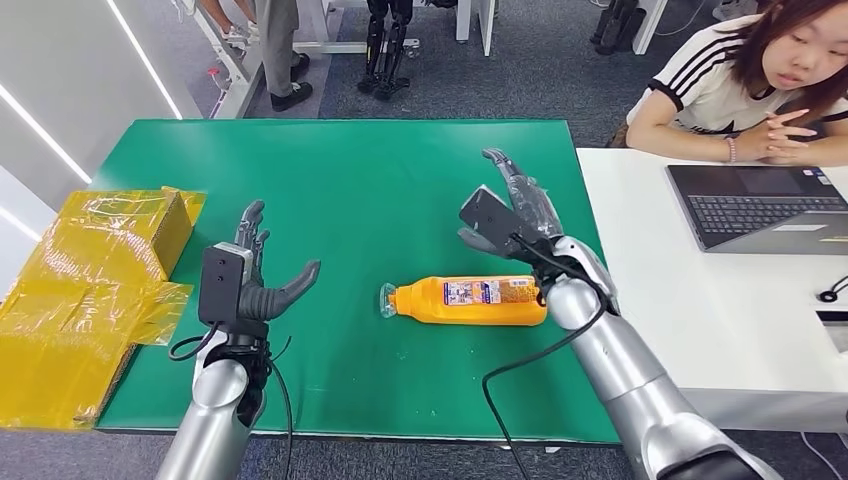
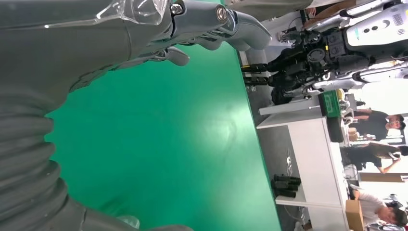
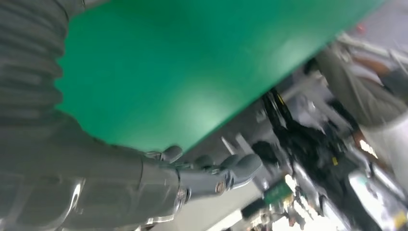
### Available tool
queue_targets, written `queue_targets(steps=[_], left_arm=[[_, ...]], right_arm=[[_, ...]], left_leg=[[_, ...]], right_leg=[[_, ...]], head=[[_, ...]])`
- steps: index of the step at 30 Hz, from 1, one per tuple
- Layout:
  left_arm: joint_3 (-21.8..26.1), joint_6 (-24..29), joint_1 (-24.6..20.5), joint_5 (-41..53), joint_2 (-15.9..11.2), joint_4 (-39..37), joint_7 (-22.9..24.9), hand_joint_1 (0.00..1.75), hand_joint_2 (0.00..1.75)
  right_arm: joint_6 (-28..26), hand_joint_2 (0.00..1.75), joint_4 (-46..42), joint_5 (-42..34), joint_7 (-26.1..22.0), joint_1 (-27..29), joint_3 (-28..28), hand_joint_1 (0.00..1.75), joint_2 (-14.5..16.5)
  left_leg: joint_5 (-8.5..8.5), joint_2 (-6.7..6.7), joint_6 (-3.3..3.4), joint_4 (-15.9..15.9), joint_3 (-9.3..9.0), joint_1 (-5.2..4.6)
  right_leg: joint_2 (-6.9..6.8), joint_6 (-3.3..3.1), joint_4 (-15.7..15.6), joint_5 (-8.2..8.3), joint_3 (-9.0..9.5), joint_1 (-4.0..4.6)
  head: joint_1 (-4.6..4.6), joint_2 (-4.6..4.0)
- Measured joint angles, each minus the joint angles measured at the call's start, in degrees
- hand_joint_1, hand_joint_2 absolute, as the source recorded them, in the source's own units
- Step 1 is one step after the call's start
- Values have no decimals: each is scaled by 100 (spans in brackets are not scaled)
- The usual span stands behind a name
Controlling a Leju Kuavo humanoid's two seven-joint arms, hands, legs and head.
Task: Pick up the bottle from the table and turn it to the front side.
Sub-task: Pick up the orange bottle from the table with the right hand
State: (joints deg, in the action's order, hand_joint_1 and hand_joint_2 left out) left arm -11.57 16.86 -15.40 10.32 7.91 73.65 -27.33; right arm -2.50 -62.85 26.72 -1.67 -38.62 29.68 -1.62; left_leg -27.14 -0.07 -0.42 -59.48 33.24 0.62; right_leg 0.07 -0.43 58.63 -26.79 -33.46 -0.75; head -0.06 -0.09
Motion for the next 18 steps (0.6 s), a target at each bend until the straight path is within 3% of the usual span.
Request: queue_targets(steps=[4,10,14,18], left_arm=[[1,-80,-94,50,10,-95,23,0,175],[1,-118,-163,68,19,-222,26,0,175],[1,-148,-220,80,31,-308,16,0,175],[4,-167,-275,76,36,-379,-13,0,175]], right_arm=[[665,175,330,-183,74,-304,159,0,-175],[1025,175,574,-420,65,-423,325,0,-353],[1881,175,734,-841,35,-587,574,0,-502],[2360,175,819,-959,61,-771,990,0,-775]], left_leg=[[0,-1,0,0,1,0],[0,-1,0,1,7,0],[0,-1,0,0,8,0],[1,-3,1,-1,9,0]], right_leg=[[0,0,0,0,0,0],[0,0,0,0,-5,0],[0,0,0,0,-7,0],[-3,0,0,1,-6,0]], head=[[-1,-1],[0,-1],[-1,-1],[0,-1]])
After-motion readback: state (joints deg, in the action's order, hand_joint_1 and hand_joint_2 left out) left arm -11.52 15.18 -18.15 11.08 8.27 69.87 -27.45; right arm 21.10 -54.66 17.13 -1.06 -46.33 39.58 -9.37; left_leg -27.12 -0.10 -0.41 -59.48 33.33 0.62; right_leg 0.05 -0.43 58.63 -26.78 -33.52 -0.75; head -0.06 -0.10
